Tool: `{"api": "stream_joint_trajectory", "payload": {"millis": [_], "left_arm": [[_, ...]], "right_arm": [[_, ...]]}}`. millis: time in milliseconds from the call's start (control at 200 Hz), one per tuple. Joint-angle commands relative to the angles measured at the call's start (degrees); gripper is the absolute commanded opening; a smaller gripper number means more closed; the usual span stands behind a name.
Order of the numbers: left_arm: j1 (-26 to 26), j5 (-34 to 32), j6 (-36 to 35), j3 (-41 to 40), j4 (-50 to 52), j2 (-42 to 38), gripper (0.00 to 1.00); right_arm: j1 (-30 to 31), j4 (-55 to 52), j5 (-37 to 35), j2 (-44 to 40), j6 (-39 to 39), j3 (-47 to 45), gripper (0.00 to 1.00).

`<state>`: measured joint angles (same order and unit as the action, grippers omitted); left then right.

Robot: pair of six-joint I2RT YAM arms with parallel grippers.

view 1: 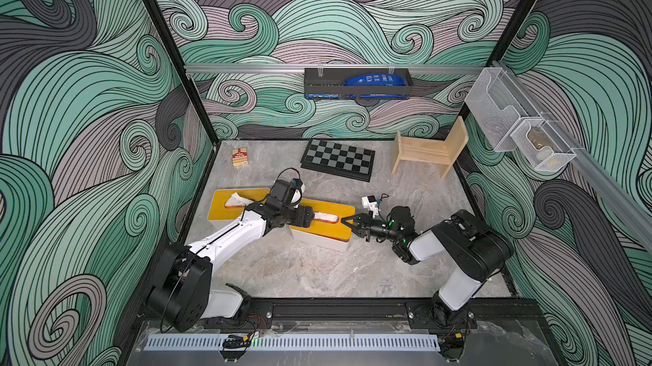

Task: Put the tissue paper into the tissue box
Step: Close the box lid on the tissue box.

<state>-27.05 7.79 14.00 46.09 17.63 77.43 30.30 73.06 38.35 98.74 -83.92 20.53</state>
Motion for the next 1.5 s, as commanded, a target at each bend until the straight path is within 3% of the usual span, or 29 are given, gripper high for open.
{"api": "stream_joint_trajectory", "payload": {"millis": [0, 565, 830, 1496], "left_arm": [[0.3, 0.2, -0.4, 2.4, 1.9, 0.7, 0.77], [0.3, -0.2, -0.5, 3.0, 2.6, 1.8, 0.50], [0.3, -0.8, -0.6, 3.1, 2.8, 1.9, 0.44], [0.4, -2.5, -1.0, 3.4, 3.5, 2.0, 0.43]], "right_arm": [[0.7, 0.1, 0.3, 0.0, 1.0, 1.0, 0.00], [1.3, 0.0, 0.4, 0.6, 0.7, 1.2, 0.00], [1.4, 0.2, 0.8, 1.1, 0.7, 1.2, 0.02], [0.6, -1.2, 2.2, 0.1, 2.5, 1.5, 0.22]]}}
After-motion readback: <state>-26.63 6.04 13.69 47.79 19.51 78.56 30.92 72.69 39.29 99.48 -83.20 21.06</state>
